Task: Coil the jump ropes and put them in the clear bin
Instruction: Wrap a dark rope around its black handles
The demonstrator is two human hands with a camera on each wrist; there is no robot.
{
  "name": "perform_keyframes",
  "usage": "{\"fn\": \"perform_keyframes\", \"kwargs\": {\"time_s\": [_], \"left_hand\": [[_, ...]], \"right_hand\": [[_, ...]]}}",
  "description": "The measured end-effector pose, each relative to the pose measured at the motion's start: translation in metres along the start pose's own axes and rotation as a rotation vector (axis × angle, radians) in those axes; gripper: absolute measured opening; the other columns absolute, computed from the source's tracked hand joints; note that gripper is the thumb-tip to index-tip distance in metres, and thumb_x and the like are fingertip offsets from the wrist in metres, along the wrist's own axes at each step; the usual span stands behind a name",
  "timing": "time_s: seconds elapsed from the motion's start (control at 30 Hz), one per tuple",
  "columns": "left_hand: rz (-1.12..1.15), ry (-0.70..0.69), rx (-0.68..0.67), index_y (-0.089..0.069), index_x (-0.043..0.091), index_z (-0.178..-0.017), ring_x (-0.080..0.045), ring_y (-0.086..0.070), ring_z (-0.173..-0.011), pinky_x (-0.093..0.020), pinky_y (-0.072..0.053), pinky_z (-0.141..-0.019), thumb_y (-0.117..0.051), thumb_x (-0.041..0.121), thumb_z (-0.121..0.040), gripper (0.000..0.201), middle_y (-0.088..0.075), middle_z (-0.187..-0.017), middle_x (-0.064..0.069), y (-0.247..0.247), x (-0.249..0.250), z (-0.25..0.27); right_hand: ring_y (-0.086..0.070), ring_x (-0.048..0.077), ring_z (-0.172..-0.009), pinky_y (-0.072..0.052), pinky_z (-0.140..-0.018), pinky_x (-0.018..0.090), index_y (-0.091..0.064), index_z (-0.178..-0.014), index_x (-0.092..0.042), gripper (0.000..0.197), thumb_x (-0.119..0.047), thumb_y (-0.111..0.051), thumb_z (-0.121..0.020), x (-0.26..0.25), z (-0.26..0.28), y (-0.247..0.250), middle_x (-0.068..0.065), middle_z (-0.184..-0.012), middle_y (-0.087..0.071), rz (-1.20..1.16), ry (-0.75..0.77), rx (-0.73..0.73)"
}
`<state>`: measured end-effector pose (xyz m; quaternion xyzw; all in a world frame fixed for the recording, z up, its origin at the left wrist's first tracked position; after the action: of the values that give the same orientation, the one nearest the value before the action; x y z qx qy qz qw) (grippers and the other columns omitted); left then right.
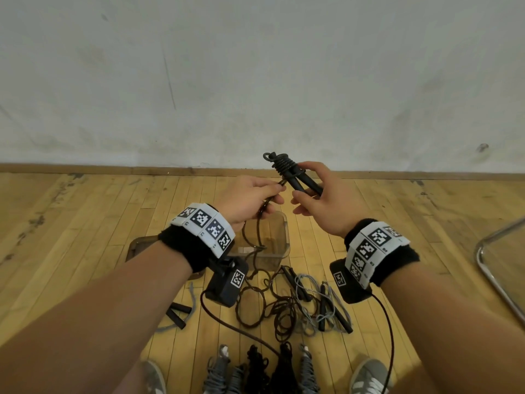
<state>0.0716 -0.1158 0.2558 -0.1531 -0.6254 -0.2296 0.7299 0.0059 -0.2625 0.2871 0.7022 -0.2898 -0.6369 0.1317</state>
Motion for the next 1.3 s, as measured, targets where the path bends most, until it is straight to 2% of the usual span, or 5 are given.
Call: {"fn": "perform_keyframes", "kwargs": {"time_s": [0.27,0.5,0.97,1.1,1.3], "left_hand": [[0.096,0.004,0.064,-0.073,0.011,-0.109,-0.013,-0.073,-0.070,-0.023,-0.056,-0.063,-0.065,0.043,-0.098,0.035,-0.080,-0.092,-0.006,-0.004,0.003,0.004],[-0.015,-0.055,0.188,-0.079,0.017,-0.096,-0.011,-0.068,-0.060,-0.022,-0.050,-0.055,-0.063,0.067,-0.089,0.053,-0.077,-0.080,-0.001,0.009,0.005,0.005],[0.046,-0.097,0.190,-0.076,0.017,-0.095,-0.013,-0.061,-0.060,-0.025,-0.045,-0.054,-0.055,0.062,-0.097,0.049,-0.073,-0.078,-0.003,0.010,0.011,0.003],[0.023,-0.074,0.229,-0.075,0.018,-0.092,-0.014,-0.064,-0.061,-0.026,-0.047,-0.055,-0.053,0.063,-0.098,0.050,-0.075,-0.079,-0.004,0.014,0.007,0.002],[0.019,-0.088,0.213,-0.075,0.013,-0.104,-0.010,-0.056,-0.057,-0.023,-0.042,-0.052,-0.048,0.052,-0.104,0.047,-0.071,-0.081,-0.002,0.014,0.006,-0.001]], "right_hand": [[-0.063,0.016,-0.065,-0.058,-0.059,0.043,-0.025,-0.144,-0.042,0.058,-0.023,-0.057,-0.100,-0.006,-0.002,-0.014,-0.004,-0.091,-0.067,0.419,0.138,0.117],[-0.054,-0.013,-0.080,-0.039,-0.067,0.006,-0.037,-0.149,-0.019,0.039,-0.016,-0.033,-0.110,-0.020,0.008,-0.033,-0.018,-0.095,-0.053,0.074,0.231,-0.005],[-0.054,-0.018,-0.075,-0.042,-0.068,0.005,-0.029,-0.156,-0.025,0.060,0.000,-0.043,-0.104,-0.023,0.007,-0.030,-0.021,-0.101,-0.053,0.017,0.224,-0.035],[-0.061,0.000,-0.096,-0.050,-0.081,0.021,-0.028,-0.155,-0.033,0.064,-0.001,-0.043,-0.101,-0.024,0.007,-0.038,-0.002,-0.124,-0.061,0.069,0.240,-0.035],[-0.049,-0.003,-0.054,-0.042,-0.055,0.012,-0.017,-0.157,-0.024,0.058,-0.014,-0.043,-0.107,-0.014,0.004,-0.039,0.001,-0.085,-0.054,-0.112,0.052,-0.055]]}}
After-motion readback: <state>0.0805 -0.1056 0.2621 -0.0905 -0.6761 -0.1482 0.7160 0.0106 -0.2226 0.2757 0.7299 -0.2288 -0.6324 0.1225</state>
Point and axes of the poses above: each hand's wrist, its own z-axis away from the middle knuckle, its own y-axis out of the back of the hand, x = y × z, the point moved 8 cm from there along -z, towards the middle knuckle
